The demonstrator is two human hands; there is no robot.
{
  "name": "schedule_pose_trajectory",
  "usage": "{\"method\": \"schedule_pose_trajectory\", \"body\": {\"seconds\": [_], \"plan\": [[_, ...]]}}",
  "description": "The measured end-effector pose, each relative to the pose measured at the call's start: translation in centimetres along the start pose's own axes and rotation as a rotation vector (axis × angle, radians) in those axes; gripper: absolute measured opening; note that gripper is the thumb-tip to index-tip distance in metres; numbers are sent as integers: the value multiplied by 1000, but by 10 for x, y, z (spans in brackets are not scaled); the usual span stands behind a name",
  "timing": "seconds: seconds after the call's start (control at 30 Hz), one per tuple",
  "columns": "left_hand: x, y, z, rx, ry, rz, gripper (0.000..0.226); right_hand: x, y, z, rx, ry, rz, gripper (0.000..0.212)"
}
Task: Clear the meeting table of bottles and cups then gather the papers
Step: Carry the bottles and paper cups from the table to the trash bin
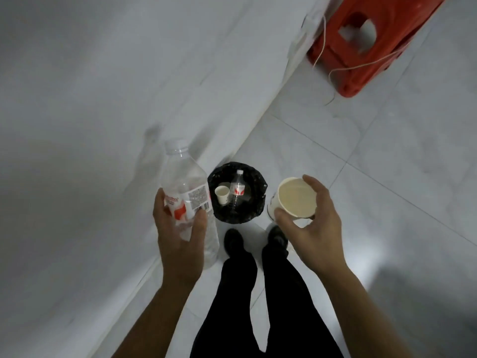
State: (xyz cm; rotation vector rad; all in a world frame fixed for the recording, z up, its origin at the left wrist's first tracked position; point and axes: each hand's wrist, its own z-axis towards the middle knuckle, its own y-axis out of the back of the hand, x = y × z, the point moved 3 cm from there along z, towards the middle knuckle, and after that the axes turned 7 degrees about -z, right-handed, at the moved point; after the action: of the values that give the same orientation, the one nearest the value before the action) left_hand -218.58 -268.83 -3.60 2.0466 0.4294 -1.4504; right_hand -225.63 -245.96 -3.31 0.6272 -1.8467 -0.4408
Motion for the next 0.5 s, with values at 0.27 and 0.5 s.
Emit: {"method": "schedule_pose_trajectory", "body": {"seconds": [0.27, 0.5], "plan": [[191, -91, 106, -100, 202, 88, 67, -147, -140, 120, 203, -103, -237, 79], [268, -111, 154, -196, 106, 138, 76, -235, -279, 204, 312, -72, -284, 83]]}}
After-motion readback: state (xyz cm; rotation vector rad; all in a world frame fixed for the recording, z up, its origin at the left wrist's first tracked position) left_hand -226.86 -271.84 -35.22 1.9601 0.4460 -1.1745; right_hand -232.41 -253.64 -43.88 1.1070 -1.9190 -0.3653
